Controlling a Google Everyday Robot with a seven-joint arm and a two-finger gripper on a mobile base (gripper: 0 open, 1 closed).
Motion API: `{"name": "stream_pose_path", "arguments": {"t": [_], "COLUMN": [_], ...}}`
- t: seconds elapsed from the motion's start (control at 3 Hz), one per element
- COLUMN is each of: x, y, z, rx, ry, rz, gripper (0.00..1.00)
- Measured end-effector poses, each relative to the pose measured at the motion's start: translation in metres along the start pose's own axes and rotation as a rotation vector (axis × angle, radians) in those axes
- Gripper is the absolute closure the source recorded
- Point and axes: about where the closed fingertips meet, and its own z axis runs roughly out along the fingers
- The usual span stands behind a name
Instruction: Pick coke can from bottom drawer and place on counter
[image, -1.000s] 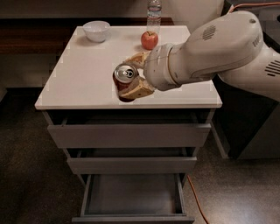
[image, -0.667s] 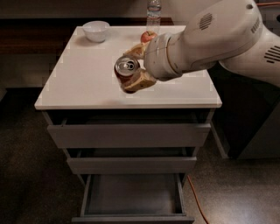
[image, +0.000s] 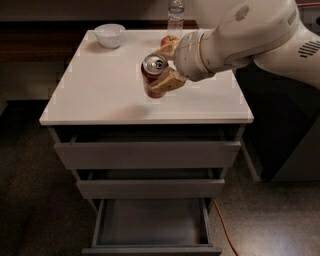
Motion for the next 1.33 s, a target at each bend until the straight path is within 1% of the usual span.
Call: {"name": "stream_pose_path", "arguments": {"t": [0.33,0.67,1.0,1.33], "x": [0.016,0.032,0.045,0.056], "y": [-0.013,-0.028,-0.034,-0.034], "z": [0.004,0.014,0.019,0.024], "rx": [0.024,0.024,0.010,-0.016], "ry": [-0.012,0.011,0.044,0.064], "rz": [0.081,0.093,0.087,0.099], "gripper": [1.00,1.00,1.00,1.00]}}
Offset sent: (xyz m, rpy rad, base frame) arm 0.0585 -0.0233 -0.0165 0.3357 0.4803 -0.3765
